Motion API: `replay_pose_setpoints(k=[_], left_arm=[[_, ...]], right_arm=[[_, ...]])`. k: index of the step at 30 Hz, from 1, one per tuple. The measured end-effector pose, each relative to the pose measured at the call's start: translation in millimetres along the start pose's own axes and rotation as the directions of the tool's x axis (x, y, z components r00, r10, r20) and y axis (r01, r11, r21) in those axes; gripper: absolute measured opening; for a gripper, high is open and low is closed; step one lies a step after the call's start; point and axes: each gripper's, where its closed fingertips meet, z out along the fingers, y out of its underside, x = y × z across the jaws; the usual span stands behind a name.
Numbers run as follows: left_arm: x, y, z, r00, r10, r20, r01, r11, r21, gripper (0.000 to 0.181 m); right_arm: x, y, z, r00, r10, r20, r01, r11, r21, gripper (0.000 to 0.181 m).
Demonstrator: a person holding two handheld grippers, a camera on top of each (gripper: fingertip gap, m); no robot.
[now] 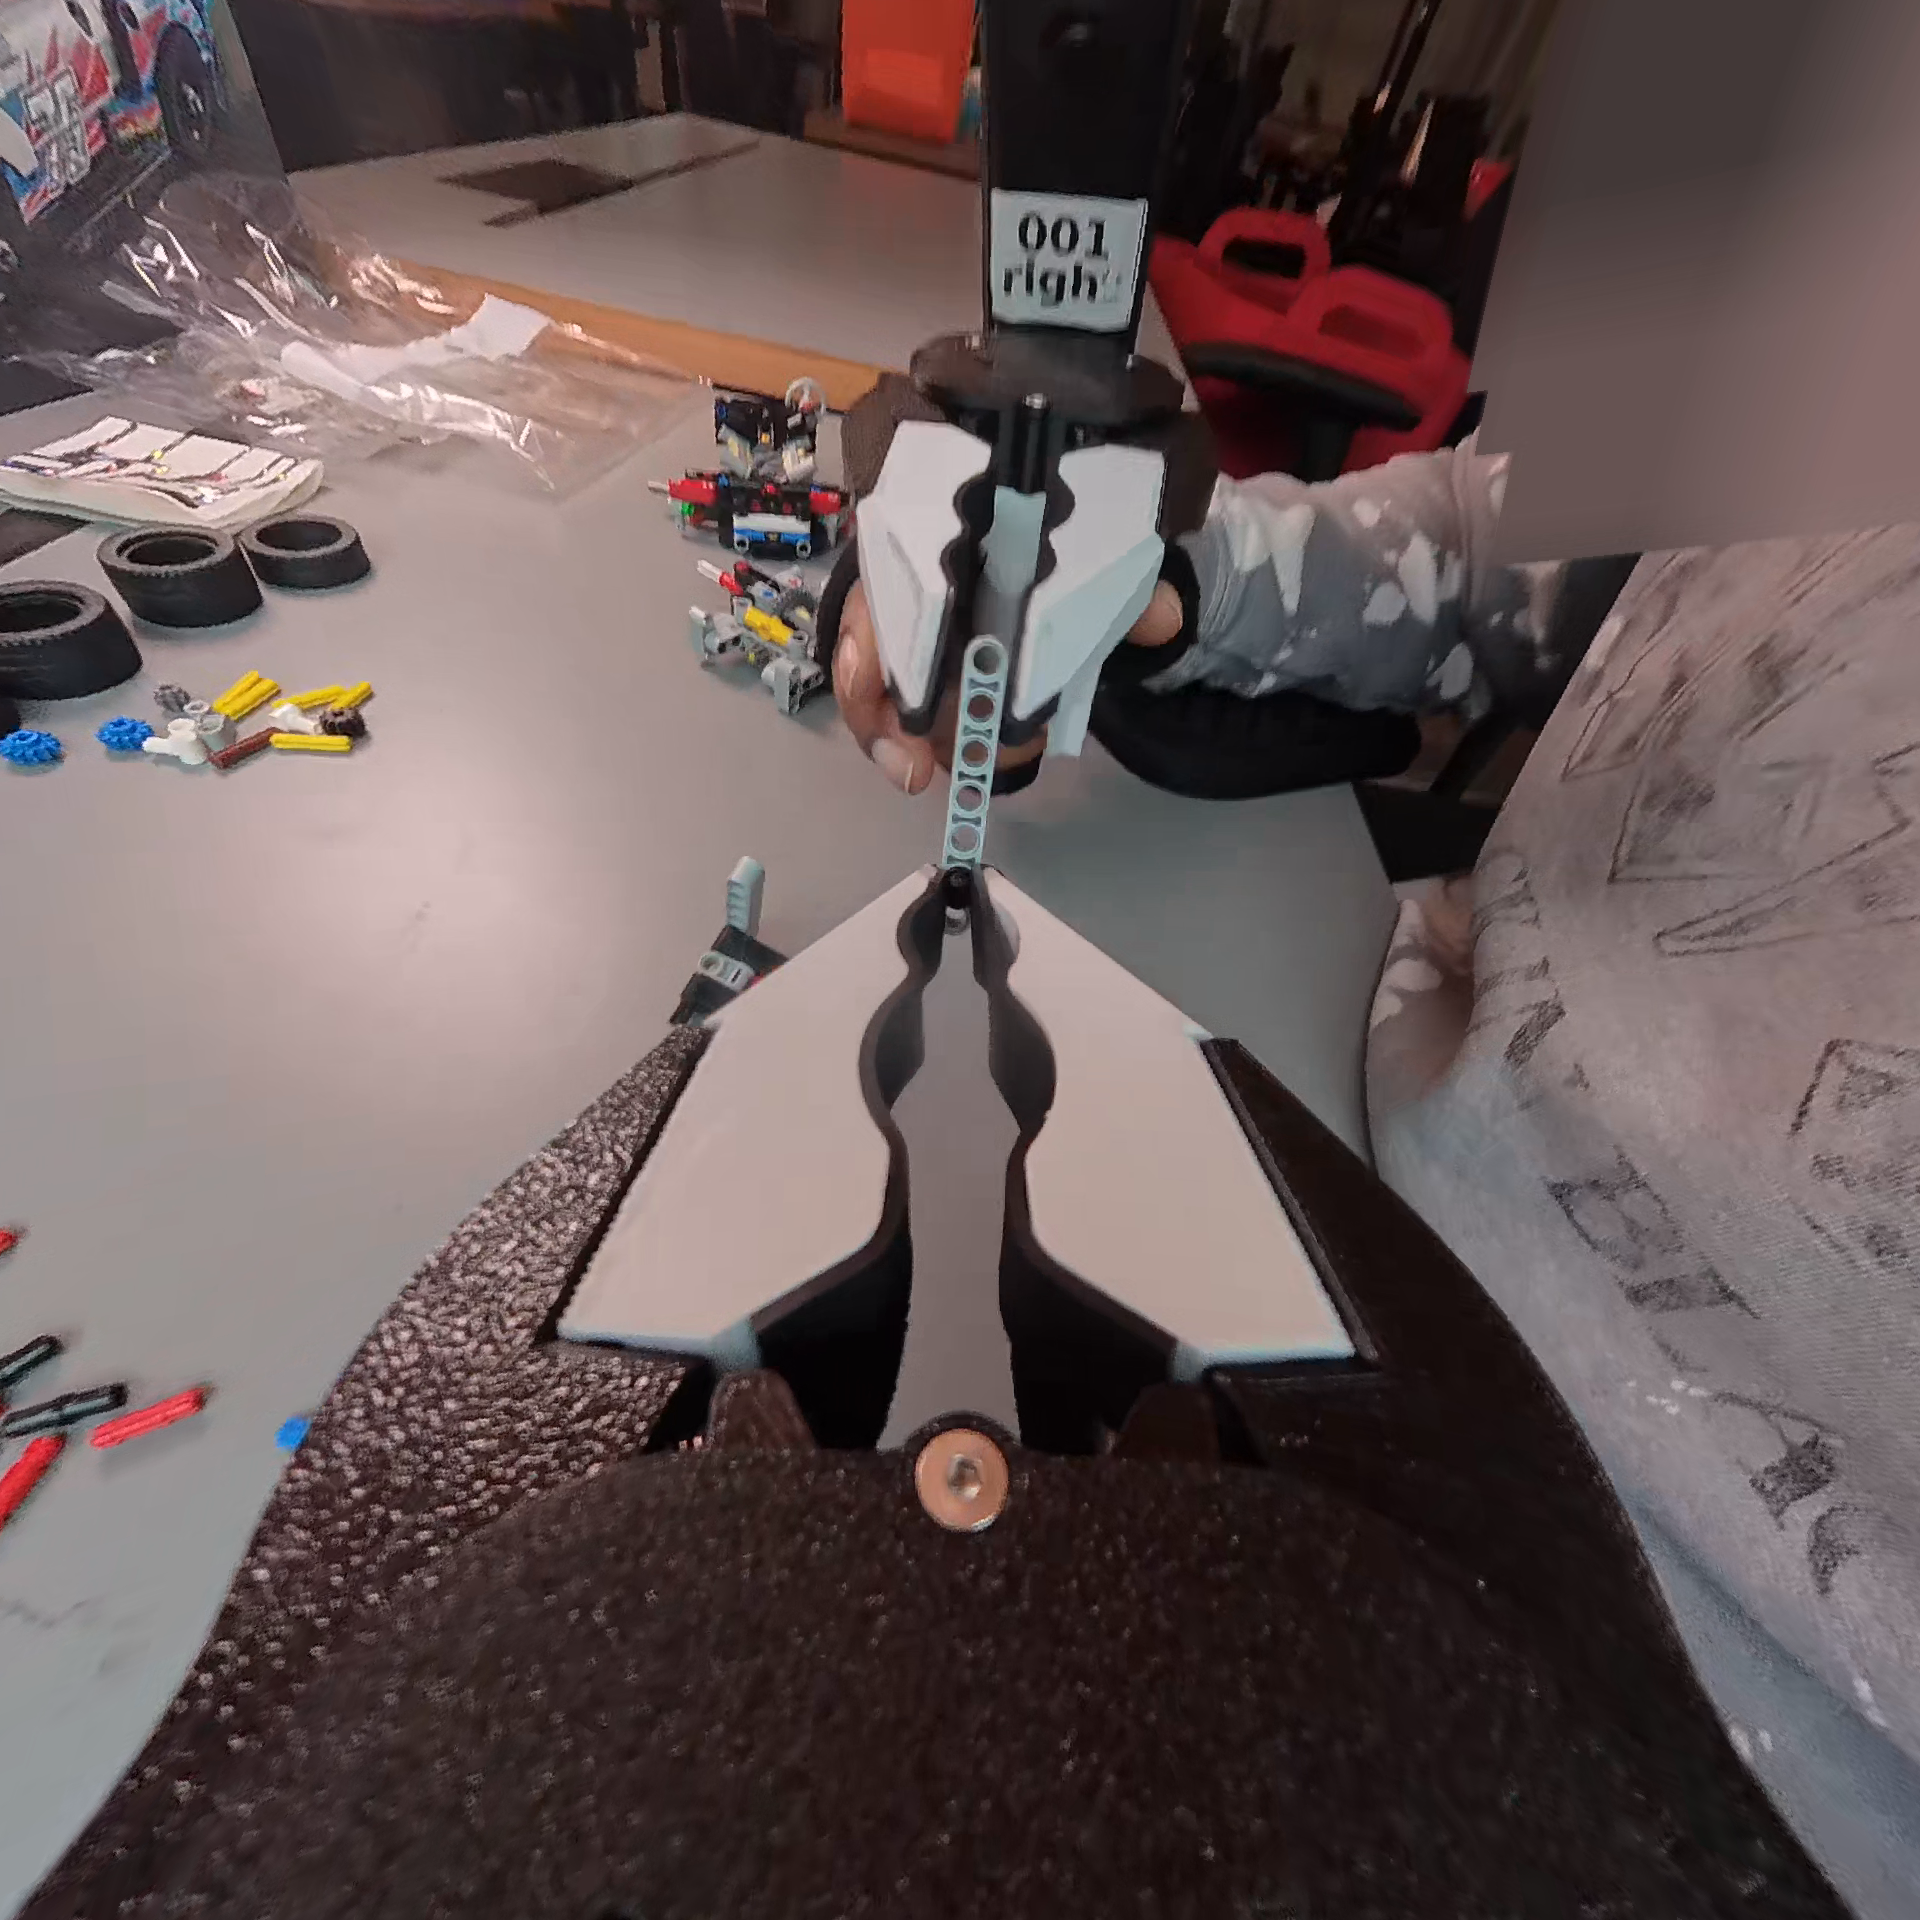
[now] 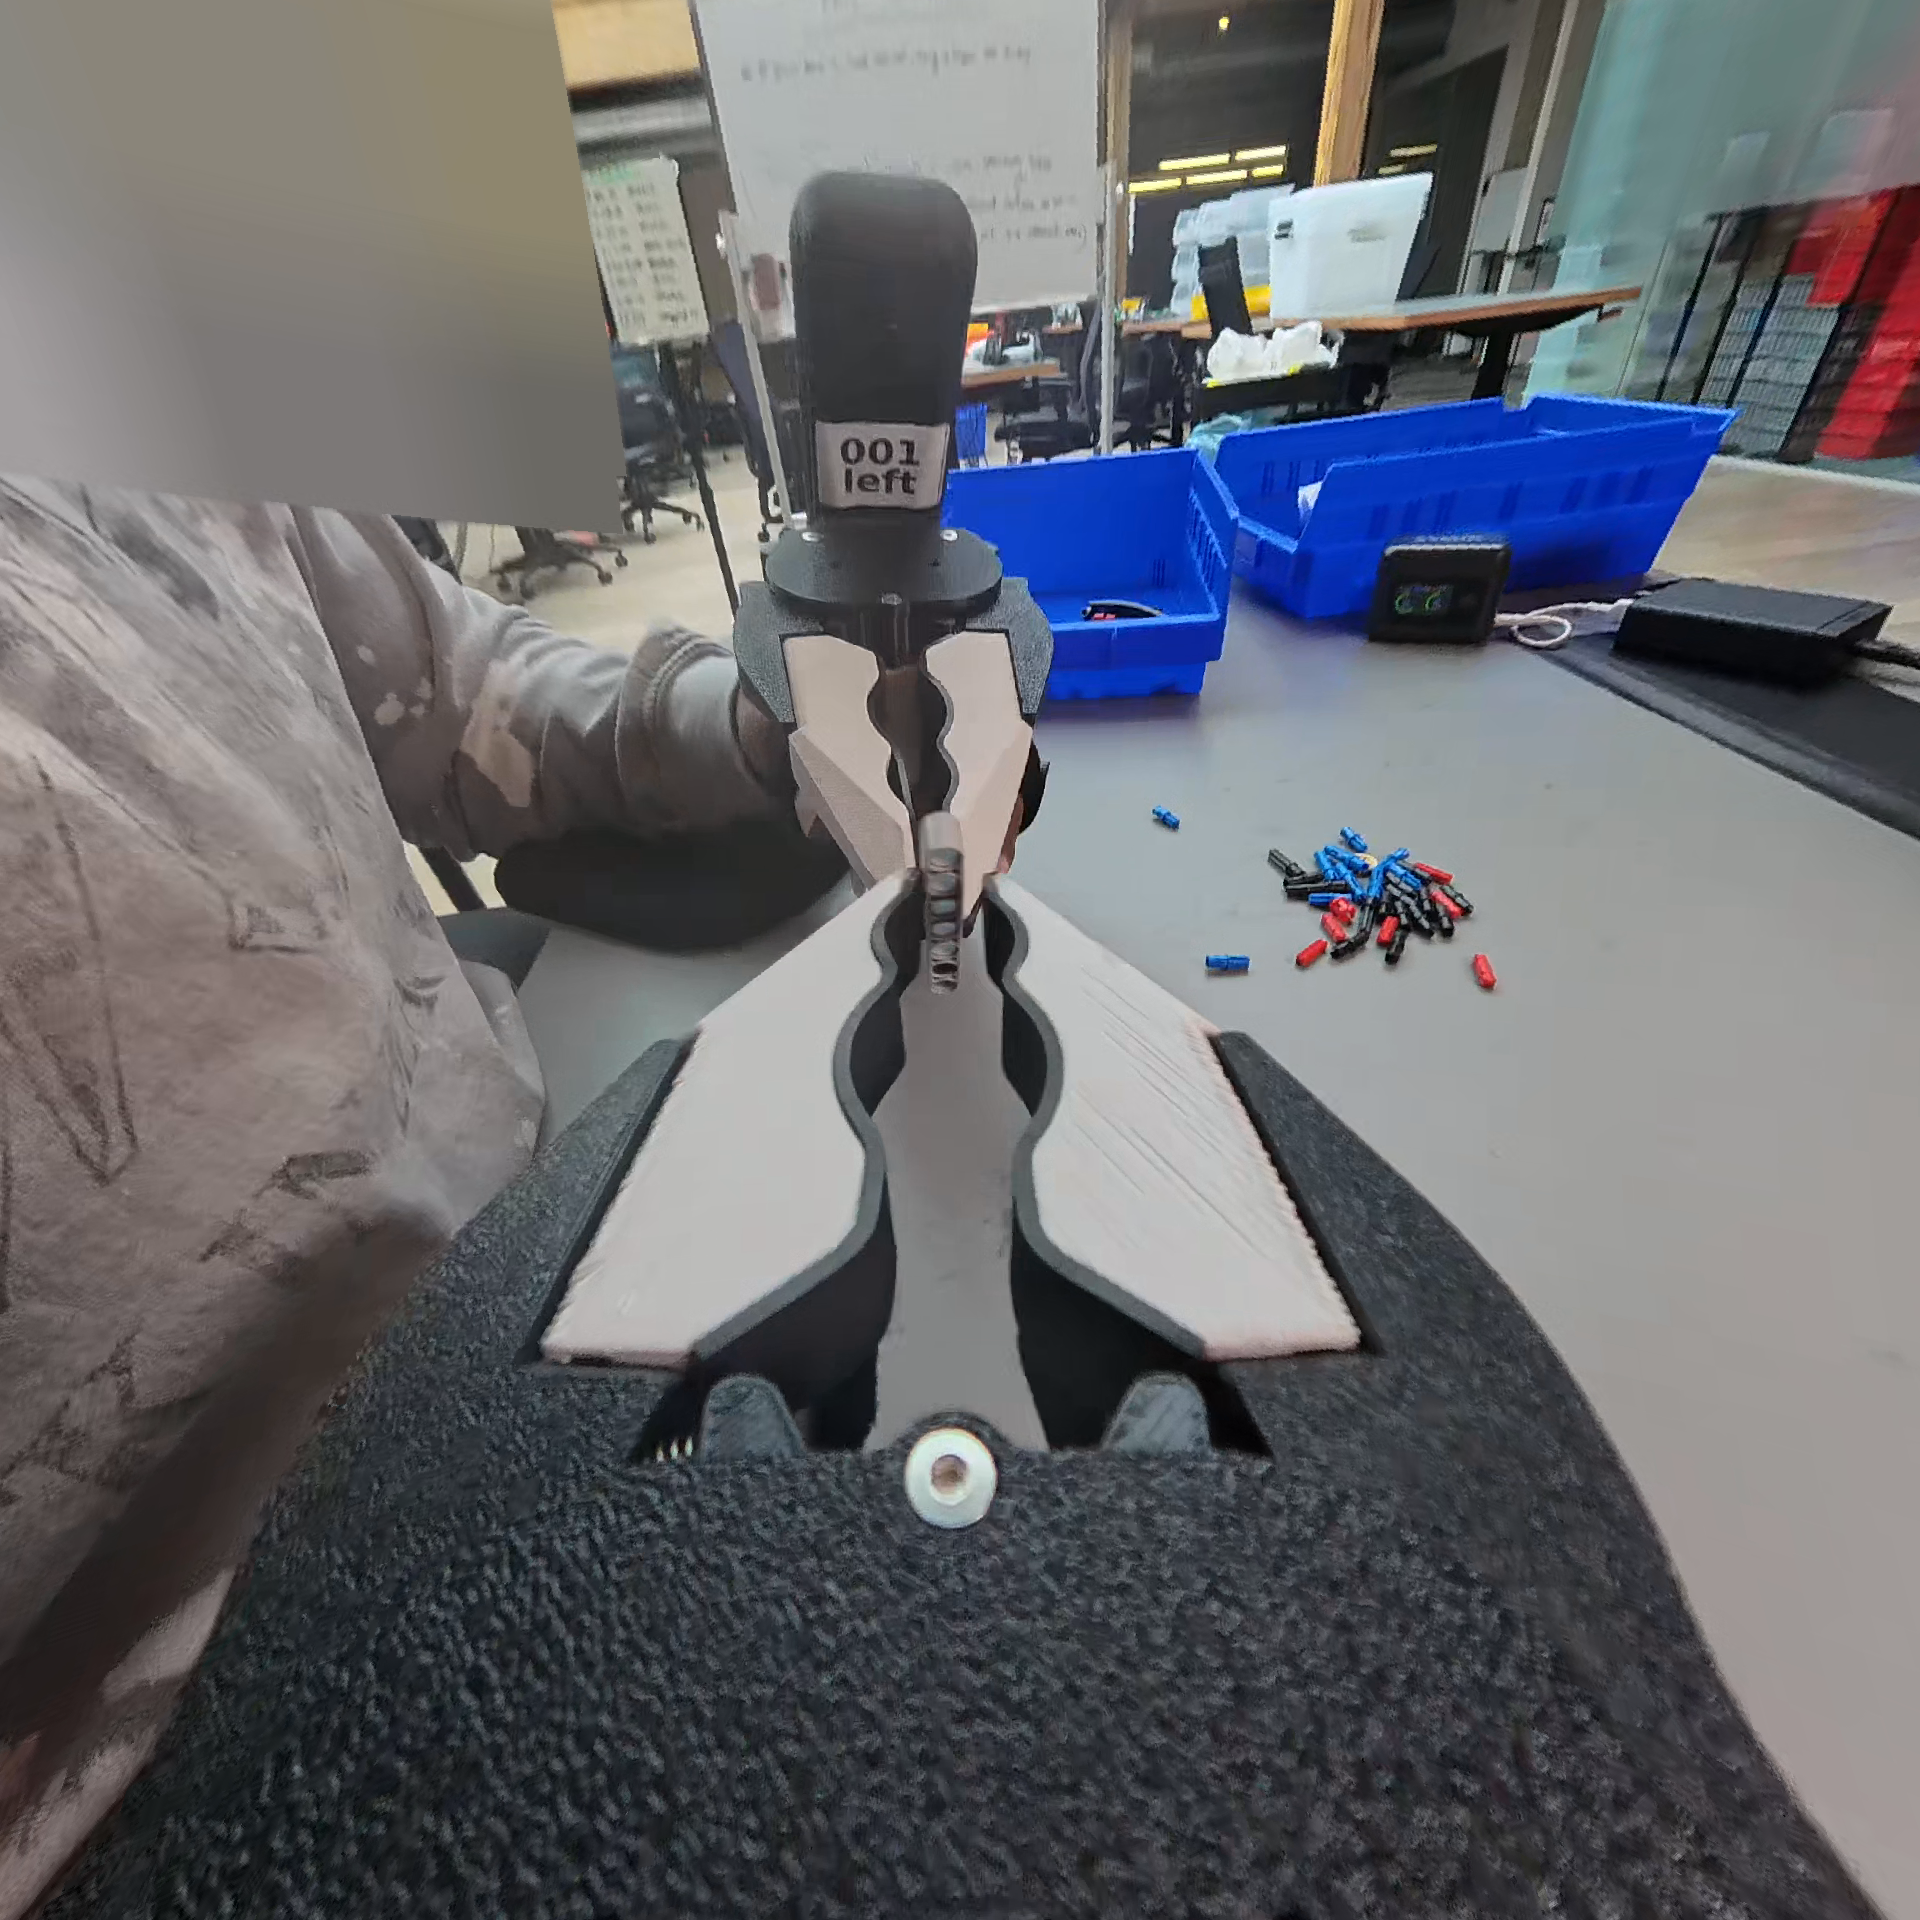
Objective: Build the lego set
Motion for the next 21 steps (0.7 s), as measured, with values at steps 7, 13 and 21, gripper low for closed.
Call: replay_pose_setpoints(k=[7, 13, 21], left_arm=[[12, -15, 4, 0.997, -0.025, -0.069, 0.031, 0.996, 0.089, 0.003], [4, -21, -8, 1.0, 0.022, -0.015, -0.021, 0.997, 0.079, 0.003], [-109, -41, -144, 0.706, 0.128, 0.696, -0.166, 0.986, -0.013, 0.003]], right_arm=[[-13, 3, 9, 0.998, -0.044, 0.043, 0.044, 0.999, 0.003, 0.006], [-8, -2, -4, 0.993, -0.113, 0.039, 0.114, 0.993, -0.025, 0.006], [28, -4, -23, 0.983, -0.139, -0.123, 0.134, 0.99, -0.042, 0.006]])
